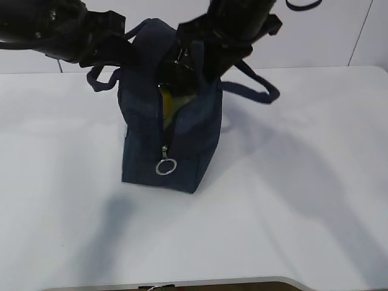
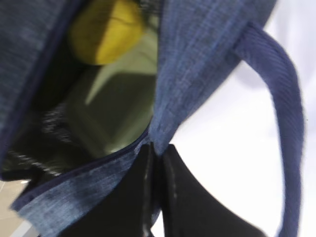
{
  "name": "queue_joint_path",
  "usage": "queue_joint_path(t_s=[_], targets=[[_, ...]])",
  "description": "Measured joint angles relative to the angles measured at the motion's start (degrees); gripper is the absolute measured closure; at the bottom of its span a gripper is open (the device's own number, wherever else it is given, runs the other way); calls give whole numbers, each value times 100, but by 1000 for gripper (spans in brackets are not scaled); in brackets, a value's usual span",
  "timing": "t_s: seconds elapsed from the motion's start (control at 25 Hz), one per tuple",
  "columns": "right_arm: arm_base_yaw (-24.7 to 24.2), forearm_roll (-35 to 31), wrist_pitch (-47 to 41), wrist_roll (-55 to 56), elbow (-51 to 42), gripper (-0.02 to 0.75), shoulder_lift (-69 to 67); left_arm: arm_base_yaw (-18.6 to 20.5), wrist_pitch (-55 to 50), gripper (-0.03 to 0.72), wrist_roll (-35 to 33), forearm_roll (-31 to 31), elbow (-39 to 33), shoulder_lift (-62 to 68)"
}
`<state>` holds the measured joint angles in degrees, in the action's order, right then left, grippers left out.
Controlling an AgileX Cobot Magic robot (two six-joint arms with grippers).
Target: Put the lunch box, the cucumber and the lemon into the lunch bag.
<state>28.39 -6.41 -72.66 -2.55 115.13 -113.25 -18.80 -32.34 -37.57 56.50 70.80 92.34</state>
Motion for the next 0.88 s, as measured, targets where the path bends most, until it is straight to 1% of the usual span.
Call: queue_joint_path(t_s=[0.12, 0.28, 0.4, 0.56, 0.64, 0.88], targets=[[0, -279, 330, -90, -849, 724, 380, 0, 0, 701, 0, 0, -11, 0], [0, -344, 628, -208, -1428, 724, 761, -11, -23, 701, 0, 61, -11, 83], [0, -293, 842, -217, -1745, 724, 899, -200, 16, 701, 0, 83, -11, 194], [-32, -216, 1192, -233, -2193, 724, 1155, -582, 451, 701, 0, 61, -11, 260], [-66, -228, 1384, -247, -2340, 724, 1220, -703, 661, 701, 0, 57, -11, 270], [-87, -240, 1701, -380, -2417, 724, 1231, -751, 858, 701, 0, 57, -11, 339]])
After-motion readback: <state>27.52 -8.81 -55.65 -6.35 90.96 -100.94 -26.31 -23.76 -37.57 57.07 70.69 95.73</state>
